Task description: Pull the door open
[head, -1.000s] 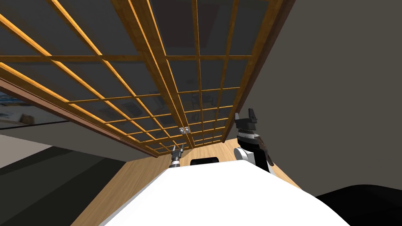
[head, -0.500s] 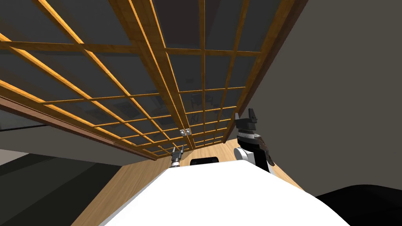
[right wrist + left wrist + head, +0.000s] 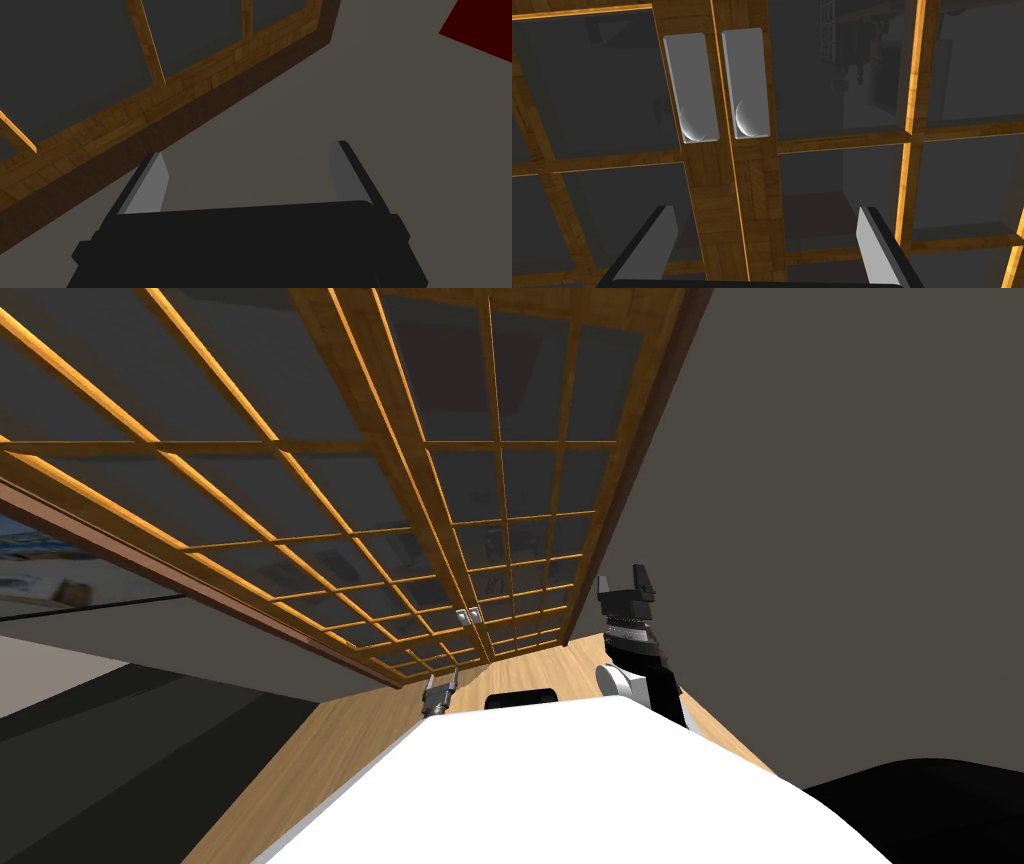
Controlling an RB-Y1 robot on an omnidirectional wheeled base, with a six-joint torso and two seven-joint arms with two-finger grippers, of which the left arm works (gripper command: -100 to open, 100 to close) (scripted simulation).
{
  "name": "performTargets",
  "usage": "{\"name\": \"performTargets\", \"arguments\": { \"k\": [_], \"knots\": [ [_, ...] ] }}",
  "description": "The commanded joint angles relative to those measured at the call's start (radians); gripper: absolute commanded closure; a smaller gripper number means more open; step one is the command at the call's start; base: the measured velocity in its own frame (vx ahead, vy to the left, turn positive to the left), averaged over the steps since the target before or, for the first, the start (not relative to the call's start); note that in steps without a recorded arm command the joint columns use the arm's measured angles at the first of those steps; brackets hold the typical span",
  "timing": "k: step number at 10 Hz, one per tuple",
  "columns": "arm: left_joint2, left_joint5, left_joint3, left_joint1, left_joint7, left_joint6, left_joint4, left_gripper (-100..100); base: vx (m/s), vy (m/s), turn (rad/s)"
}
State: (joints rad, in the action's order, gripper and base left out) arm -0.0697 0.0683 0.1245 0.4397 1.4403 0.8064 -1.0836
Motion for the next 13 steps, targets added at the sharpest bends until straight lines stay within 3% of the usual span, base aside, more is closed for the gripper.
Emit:
{"name": "performTargets", "arguments": {
  "k": [1, 5, 8, 13],
  "knots": [
    [-0.005, -0.005, 0.013, -0.006, 0.005, 0.007, 0.029, -100, -0.122, -0.027, -0.005],
    [-0.035, -0.035, 0.083, 0.02, 0.019, -0.007, 0.08, -100, -0.145, -0.013, -0.038],
    [-0.045, -0.052, 0.121, 0.03, 0.028, -0.014, 0.108, -100, -0.137, -0.027, -0.031],
    [-0.053, -0.093, 0.213, 0.036, 0.052, -0.033, 0.173, -100, -0.136, 0.017, -0.071]
  ]
}}
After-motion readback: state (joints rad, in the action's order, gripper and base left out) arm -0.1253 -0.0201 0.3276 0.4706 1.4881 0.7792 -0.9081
